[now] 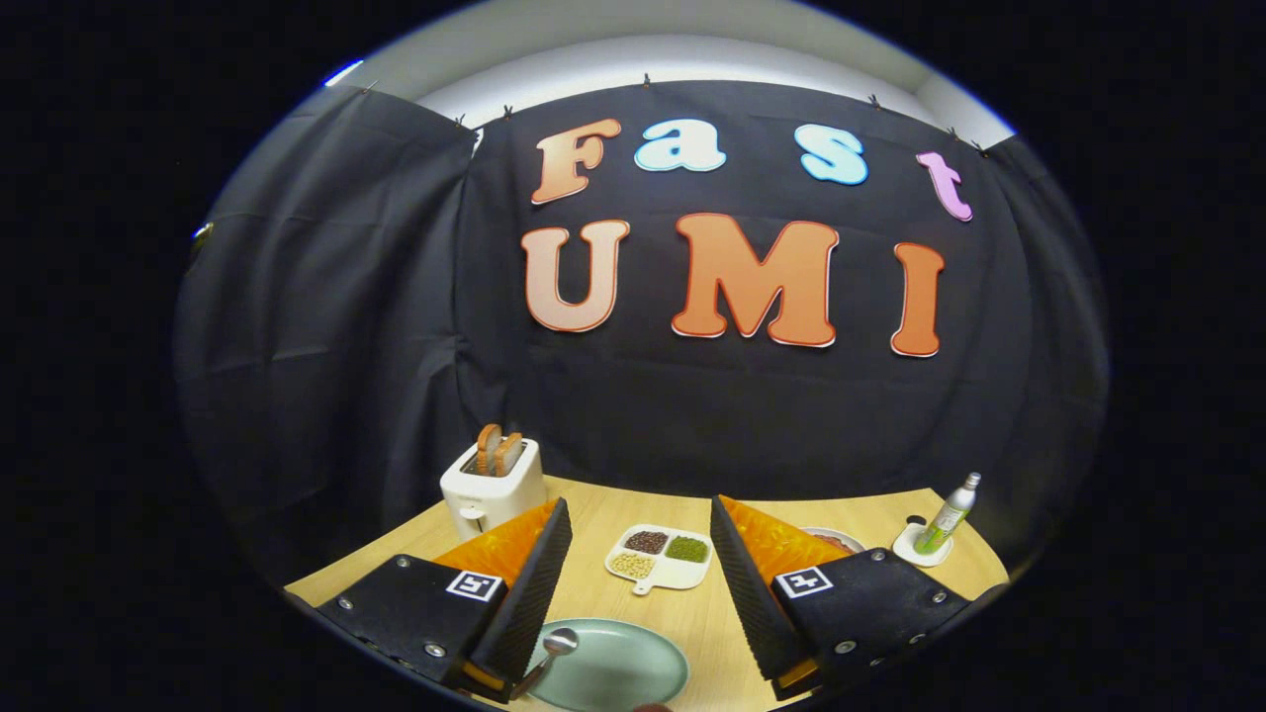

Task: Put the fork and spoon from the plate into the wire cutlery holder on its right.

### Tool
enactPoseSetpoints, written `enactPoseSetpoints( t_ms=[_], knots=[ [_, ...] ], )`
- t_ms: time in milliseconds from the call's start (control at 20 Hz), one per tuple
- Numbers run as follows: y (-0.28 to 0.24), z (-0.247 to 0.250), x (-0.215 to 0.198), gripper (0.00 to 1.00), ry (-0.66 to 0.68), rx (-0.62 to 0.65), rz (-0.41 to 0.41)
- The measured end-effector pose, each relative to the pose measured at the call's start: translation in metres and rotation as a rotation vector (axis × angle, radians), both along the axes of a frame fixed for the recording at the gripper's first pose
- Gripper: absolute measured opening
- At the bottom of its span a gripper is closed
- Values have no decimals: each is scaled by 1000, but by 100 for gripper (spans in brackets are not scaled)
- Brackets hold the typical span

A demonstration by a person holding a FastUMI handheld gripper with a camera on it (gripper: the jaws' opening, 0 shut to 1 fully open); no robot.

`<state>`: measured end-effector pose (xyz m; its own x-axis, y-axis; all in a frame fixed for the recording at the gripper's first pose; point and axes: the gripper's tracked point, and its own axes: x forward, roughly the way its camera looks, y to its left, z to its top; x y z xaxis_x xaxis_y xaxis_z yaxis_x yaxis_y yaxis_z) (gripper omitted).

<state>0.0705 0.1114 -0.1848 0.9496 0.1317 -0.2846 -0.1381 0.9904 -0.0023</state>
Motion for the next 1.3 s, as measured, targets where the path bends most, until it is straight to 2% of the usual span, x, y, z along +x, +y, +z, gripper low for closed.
enactPoseSetpoints(
  t_ms=[100, 400, 900, 1100, 1300],
  knots=[
    [17, -25, -2, 86, 77, -1, 22],
    [42, -120, -27, 93, 456, 7, 47],
    [73, -224, -76, 92, 936, -12, 68],
    [73, -256, -93, 83, 1088, -51, 59],
    [76, -276, -109, 64, 1217, -82, 47]
  ],
)
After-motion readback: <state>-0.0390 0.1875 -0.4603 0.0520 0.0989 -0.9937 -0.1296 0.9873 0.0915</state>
